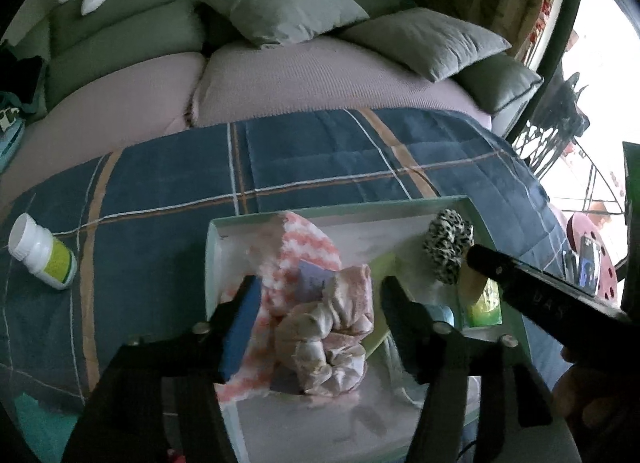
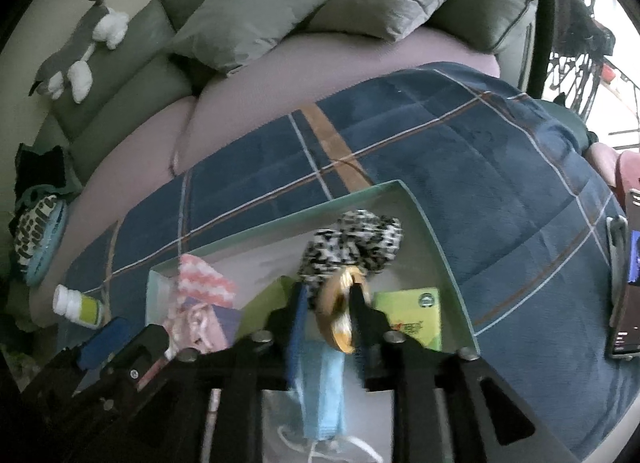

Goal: Organize soft objects
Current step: 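Open the left gripper over the tray while the right gripper releases the sponge, then move both open grippers back toward the green tissue pack and red hair clip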

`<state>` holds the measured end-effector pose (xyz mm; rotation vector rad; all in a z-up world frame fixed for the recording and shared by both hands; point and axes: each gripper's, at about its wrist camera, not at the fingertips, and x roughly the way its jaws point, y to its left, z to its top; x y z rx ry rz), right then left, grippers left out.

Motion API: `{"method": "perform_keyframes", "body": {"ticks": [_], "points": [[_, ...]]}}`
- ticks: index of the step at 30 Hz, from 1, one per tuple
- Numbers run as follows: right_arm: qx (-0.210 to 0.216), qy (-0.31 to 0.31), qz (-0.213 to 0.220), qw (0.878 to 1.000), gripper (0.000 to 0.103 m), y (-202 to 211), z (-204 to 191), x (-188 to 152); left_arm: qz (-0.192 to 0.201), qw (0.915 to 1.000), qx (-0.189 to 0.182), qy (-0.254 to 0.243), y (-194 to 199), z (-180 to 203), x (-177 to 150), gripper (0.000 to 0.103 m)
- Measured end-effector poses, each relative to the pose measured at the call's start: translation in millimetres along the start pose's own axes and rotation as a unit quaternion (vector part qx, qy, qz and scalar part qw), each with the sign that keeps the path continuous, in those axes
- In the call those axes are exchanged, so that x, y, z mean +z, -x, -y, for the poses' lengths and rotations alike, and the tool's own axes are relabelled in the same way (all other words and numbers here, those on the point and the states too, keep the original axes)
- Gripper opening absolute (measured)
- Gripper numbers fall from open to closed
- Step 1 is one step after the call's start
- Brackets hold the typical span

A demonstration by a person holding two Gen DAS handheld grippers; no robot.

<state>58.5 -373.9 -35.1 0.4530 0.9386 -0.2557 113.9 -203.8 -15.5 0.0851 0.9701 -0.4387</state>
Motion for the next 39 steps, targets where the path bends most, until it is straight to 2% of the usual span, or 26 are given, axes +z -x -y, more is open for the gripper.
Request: {"method": "perform_keyframes", "body": {"ticks": [2, 5, 6, 11, 13, 19, 22, 24, 29, 35, 39], "points": [[-0.003, 0.008, 0.003, 1.0, 0.046, 1, -5, 0, 0.006, 0.9999, 0.002, 0.009, 5, -7, 1, 0.064], [0.0, 0.017, -0.002, 1.0, 0.047, 0, -10, -1, 0.013, 0.9994, 0.011, 0.028, 10, -24, 2, 0.069], [0.0, 0.021, -0.005, 1.0, 0.051, -1, -12, -2, 0.015, 0.9991, 0.016, 0.037, 11, -31, 1, 0.074], [-0.001, 0.049, -0.012, 0.999, 0.066, -6, -28, -5, 0.019, 0.9953, 0.043, 0.084, 15, -70, -1, 0.079], [0.001, 0.059, -0.013, 0.998, 0.073, -7, -35, -7, 0.016, 0.9932, 0.056, 0.101, 14, -86, -4, 0.089], [0.005, 0.07, -0.017, 0.997, 0.087, -10, -47, -11, 0.009, 0.9841, 0.096, 0.15, 13, -127, -15, 0.09], [0.006, 0.075, -0.016, 0.997, 0.094, -11, -51, -12, 0.007, 0.9806, 0.11, 0.162, 13, -139, -18, 0.098], [0.005, 0.079, -0.013, 0.997, 0.1, -11, -54, -13, 0.008, 0.9782, 0.117, 0.171, 14, -146, -21, 0.098], [0.009, 0.084, -0.011, 0.996, 0.103, -12, -61, -14, 0.01, 0.9738, 0.128, 0.188, 16, -159, -24, 0.1], [0.018, 0.083, -0.008, 0.996, 0.103, -12, -63, -15, 0.009, 0.973, 0.133, 0.189, 16, -165, -27, 0.1], [0.063, 0.064, -0.012, 0.996, 0.103, -10, -68, -15, 0.015, 0.9734, 0.131, 0.188, 22, -166, -27, 0.1]]}}
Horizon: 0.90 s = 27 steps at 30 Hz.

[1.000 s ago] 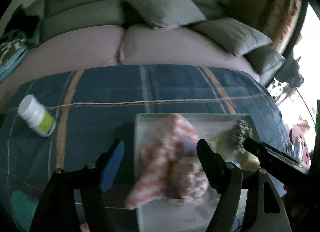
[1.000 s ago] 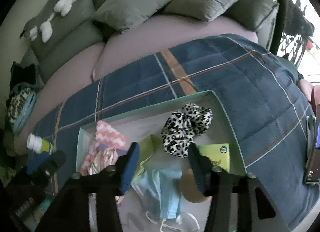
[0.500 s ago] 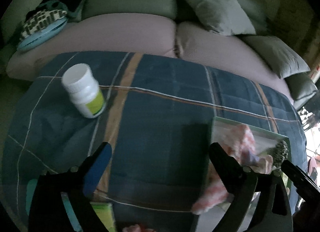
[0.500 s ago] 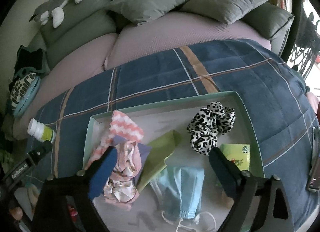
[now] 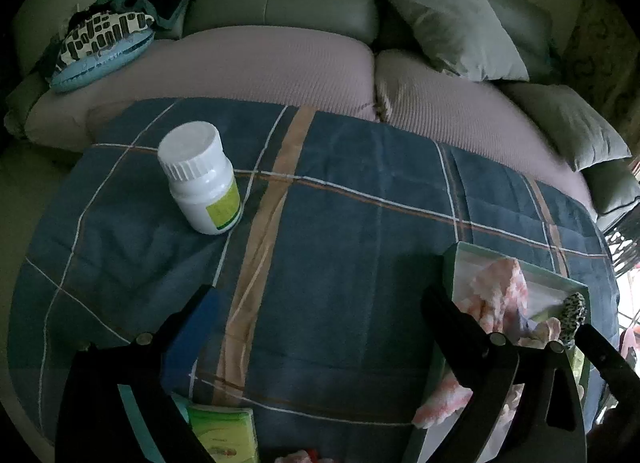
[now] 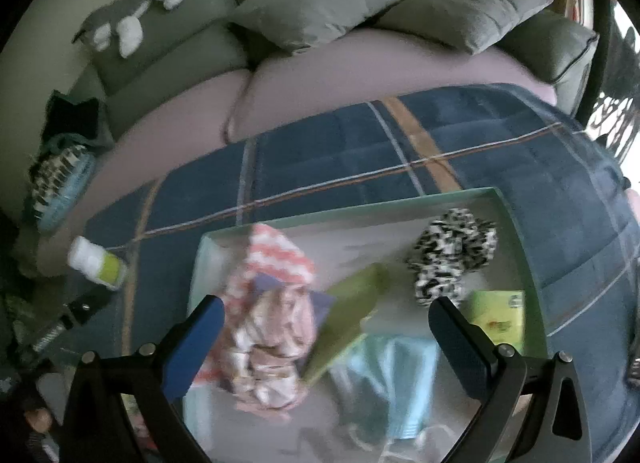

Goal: Organize soft objects
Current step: 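Move both open grippers back toward the green tissue pack and red hair clip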

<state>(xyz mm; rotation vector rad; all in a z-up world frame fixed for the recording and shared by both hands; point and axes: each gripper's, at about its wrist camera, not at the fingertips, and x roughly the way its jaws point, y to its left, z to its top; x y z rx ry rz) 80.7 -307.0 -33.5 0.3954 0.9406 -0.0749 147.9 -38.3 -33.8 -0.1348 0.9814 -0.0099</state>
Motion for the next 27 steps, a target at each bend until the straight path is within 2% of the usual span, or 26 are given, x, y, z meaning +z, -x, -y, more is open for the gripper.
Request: {"method": "perform_keyframes", "body": {"ticks": [3, 9, 14, 18, 23, 27], "points": [[0.03, -0.003, -0.008, 1.0, 0.103, -3, -7, -2, 0.005, 1.0, -0.004, 0.007, 5, -7, 1, 0.1], [0.035, 0.029, 0.001, 0.999, 0.103, 0, -30, -6, 0.012, 0.9998, 0.001, 0.013, 15, -15, 0, 0.1], [0.059, 0.053, 0.001, 0.997, 0.103, 2, -50, -10, 0.006, 0.9992, -0.028, 0.028, 19, -23, -2, 0.1], [0.079, 0.081, -0.006, 0.994, 0.103, 2, -68, -16, 0.001, 0.9995, 0.0, 0.031, 25, -29, -2, 0.1], [0.099, 0.114, -0.023, 0.988, 0.103, 0, -91, -26, -0.014, 0.9989, -0.009, 0.043, 38, -41, -6, 0.1], [0.109, 0.135, -0.039, 0.984, 0.103, -1, -107, -37, -0.028, 0.998, 0.005, 0.055, 50, -53, -12, 0.1]]}}
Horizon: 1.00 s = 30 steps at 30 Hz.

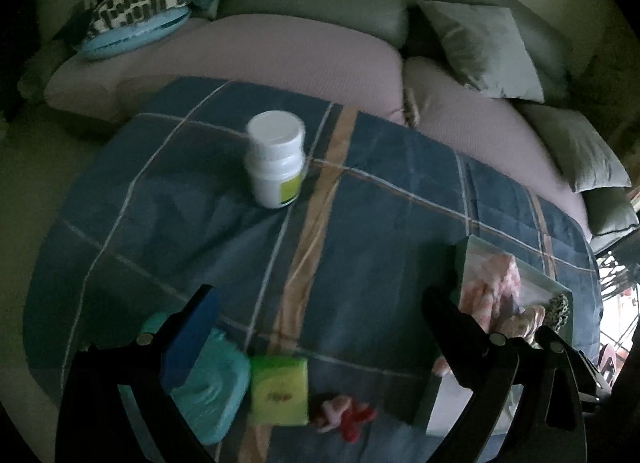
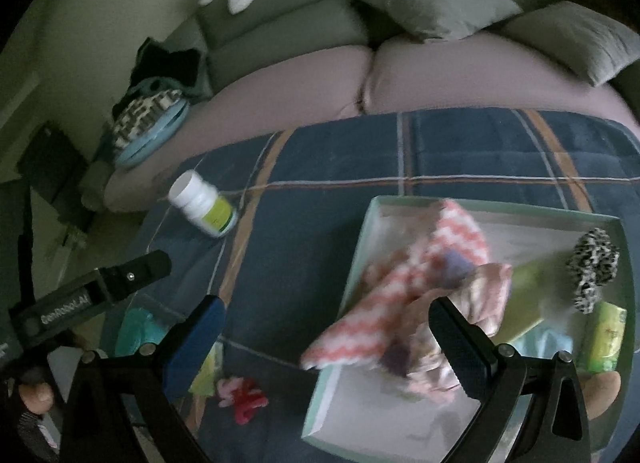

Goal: Organize soft objects
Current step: 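Move both open grippers back toward the green tissue pack and red hair clip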

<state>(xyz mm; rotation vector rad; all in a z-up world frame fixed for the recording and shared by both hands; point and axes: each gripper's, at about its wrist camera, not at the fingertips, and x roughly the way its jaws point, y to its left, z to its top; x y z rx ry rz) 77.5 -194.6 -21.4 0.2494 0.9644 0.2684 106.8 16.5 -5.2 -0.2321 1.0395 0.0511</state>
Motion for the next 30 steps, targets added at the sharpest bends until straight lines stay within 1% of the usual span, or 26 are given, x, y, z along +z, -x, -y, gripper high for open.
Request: {"method": "perform_keyframes", "body": {"ticks": [3, 5, 7, 10, 14, 18, 20, 23, 26, 30], "points": [[0.004, 0.012, -0.007, 1.0, 0.103, 2, -13, -7, -0.005, 0.9999, -0.008, 0.012, 14, -7, -8, 0.1], [0.011, 0.012, -0.013, 1.0, 0.103, 5, -18, -17, -0.004, 0.9999, -0.007, 0.013, 23, -10, -14, 0.1], [0.019, 0.012, -0.026, 0.999, 0.103, 6, -23, -31, -0.006, 0.9999, 0.002, 0.013, 30, -10, -22, 0.1], [0.022, 0.022, -0.046, 0.998, 0.103, 8, -33, -50, -0.009, 0.9998, -0.002, 0.016, 38, -11, -34, 0.1], [0.016, 0.045, -0.048, 0.998, 0.101, 14, -44, -63, -0.014, 0.9996, -0.006, 0.022, 46, -13, -54, 0.1], [0.024, 0.06, -0.057, 0.996, 0.1, 16, -52, -75, -0.019, 0.9992, -0.005, 0.033, 53, -20, -68, 0.1], [0.027, 0.064, -0.064, 0.996, 0.098, 16, -54, -81, -0.024, 0.9989, -0.015, 0.038, 53, -22, -72, 0.1], [0.017, 0.078, -0.068, 0.994, 0.095, 16, -57, -87, -0.036, 0.9979, -0.028, 0.046, 50, -22, -80, 0.1], [0.014, 0.095, -0.071, 0.993, 0.089, 16, -59, -93, -0.044, 0.997, -0.038, 0.052, 45, -21, -88, 0.1], [0.024, 0.114, -0.074, 0.99, 0.086, 12, -63, -99, -0.06, 0.9949, -0.038, 0.071, 34, -26, -98, 0.1]]}}
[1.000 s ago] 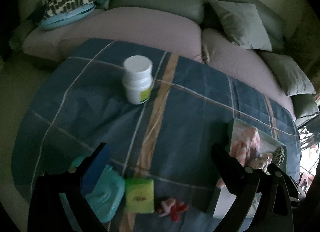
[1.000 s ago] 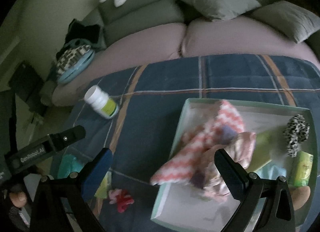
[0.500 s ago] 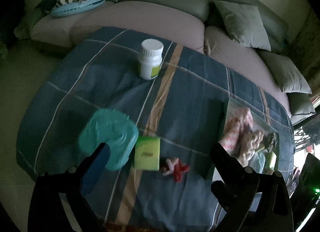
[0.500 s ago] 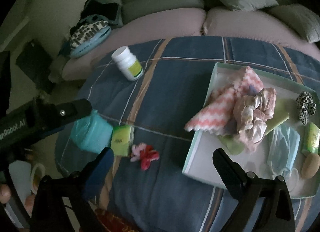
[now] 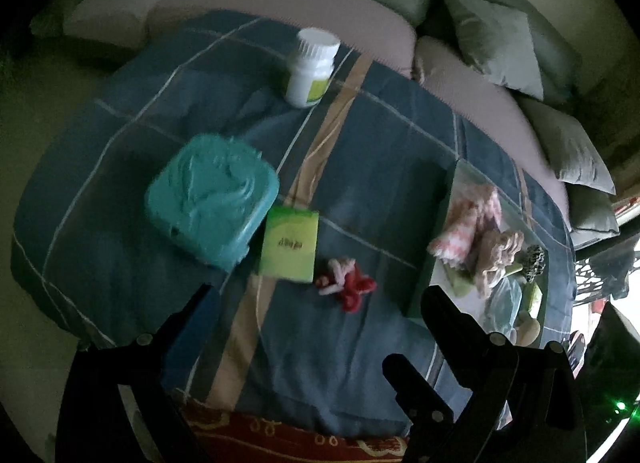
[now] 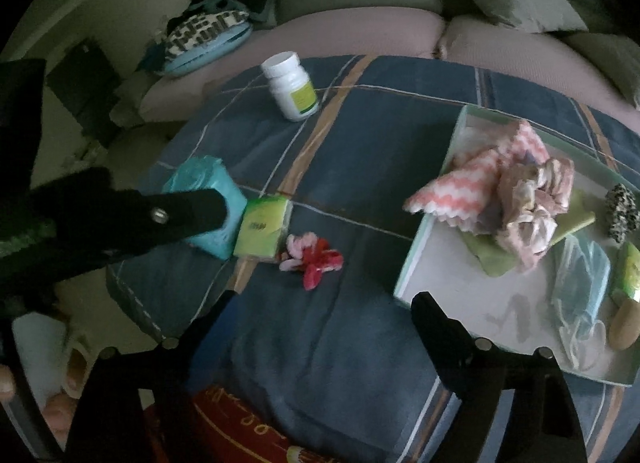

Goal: Organize soft objects
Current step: 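Move both open grippers back toward the green tissue pack and red hair clip, then close the right gripper on the red-pink hair clip while the left gripper reaches the green tissue pack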

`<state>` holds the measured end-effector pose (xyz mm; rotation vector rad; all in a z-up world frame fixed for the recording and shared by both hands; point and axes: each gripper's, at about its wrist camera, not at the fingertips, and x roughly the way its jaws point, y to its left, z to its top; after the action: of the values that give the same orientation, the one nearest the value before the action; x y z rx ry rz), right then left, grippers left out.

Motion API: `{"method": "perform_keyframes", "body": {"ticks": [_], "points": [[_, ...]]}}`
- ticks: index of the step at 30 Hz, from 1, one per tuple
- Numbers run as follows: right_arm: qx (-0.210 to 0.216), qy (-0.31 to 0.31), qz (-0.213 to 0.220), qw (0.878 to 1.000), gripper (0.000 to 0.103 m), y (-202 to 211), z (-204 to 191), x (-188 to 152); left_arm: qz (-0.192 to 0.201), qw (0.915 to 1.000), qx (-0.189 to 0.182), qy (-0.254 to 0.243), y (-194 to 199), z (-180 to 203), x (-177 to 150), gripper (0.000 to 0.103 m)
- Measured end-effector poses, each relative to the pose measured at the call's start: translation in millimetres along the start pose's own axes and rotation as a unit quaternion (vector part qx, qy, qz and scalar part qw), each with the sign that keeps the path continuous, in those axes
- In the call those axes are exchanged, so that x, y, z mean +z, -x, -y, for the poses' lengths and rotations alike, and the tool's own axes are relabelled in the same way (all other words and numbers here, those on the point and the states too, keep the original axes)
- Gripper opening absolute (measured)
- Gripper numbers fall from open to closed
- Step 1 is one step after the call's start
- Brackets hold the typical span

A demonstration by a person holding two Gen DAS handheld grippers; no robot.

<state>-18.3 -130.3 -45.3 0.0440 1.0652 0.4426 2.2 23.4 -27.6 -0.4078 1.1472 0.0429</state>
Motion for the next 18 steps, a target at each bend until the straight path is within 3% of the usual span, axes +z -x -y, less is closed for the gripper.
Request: {"method": "perform_keyframes", "body": {"ticks": [5, 12, 18], "points": [[-0.005, 0.017, -0.014, 1.0, 0.082, -15, -4, 0, -0.015, 0.9988, -0.002, 0.046, -18, -17, -3, 0.1], [-0.009, 0.028, -0.036, 0.999, 0.067, -39, -4, 2, -0.035, 0.9963, 0.017, 0.077, -44, -33, -7, 0.1], [-0.008, 0.041, -0.046, 0.998, 0.066, -59, -3, 5, -0.043, 0.9946, 0.025, 0.091, -58, -44, -5, 0.1]]}}
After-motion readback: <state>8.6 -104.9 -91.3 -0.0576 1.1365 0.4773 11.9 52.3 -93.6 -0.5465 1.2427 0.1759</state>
